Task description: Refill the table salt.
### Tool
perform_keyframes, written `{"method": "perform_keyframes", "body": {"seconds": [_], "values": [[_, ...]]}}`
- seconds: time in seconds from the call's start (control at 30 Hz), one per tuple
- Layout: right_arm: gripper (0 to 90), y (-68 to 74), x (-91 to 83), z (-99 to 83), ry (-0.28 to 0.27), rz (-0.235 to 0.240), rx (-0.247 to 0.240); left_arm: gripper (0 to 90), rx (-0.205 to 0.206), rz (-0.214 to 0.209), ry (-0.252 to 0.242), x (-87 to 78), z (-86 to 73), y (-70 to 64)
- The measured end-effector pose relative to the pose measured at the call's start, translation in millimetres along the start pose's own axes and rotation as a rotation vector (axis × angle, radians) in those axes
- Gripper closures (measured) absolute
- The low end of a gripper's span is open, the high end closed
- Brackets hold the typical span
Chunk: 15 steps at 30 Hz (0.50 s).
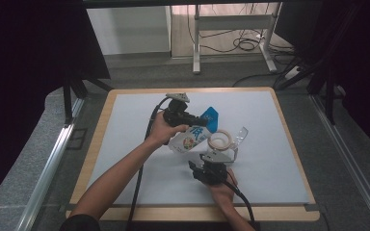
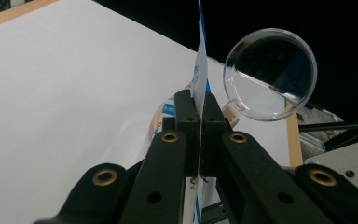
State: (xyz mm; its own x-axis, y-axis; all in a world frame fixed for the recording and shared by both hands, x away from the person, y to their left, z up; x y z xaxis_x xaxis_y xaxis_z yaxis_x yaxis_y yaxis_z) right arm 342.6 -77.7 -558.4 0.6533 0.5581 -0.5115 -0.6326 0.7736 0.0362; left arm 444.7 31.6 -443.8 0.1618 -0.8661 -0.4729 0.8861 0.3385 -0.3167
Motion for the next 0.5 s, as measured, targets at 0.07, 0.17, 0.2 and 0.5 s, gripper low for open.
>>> {"method": "perform_keyframes", "body": {"seconds": [0.07, 0.17, 0.2, 0.5], "values": [[46.7, -0.7, -1.1, -0.3, -0.003, 0.001, -0.003, 90.0, -0.008, -0.001, -0.012, -1.9, -2.4, 1.0], [46.7, -2.7, -2.8, -1.0, -0.004, 0.002, 0.001, 90.0, -0.012, 0.000, -0.026, -4.8, -5.4, 1.9], [46.7, -3.3, -3.4, -1.2, -0.005, 0.003, 0.004, 90.0, -0.012, 0.001, -0.030, -5.6, -6.1, 2.1], [46.5, -6.3, -6.3, -2.3, -0.006, 0.002, 0.003, 90.0, -0.014, 0.031, -0.067, -15.8, -11.8, 4.9]]}}
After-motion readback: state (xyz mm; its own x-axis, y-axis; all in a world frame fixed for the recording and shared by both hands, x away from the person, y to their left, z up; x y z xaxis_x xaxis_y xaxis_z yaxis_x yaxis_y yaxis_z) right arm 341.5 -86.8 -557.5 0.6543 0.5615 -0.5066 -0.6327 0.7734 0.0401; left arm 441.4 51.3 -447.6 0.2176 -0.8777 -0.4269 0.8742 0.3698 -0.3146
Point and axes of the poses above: each handheld gripper's, and its own axes: x roughly forward along the jaws, z roughly out of its top, y roughly to its left, the point moved 5 cm from there along x, roughly forward along the jaws, and after that the axes turned 1 degree about y, right-handed, at the moved point
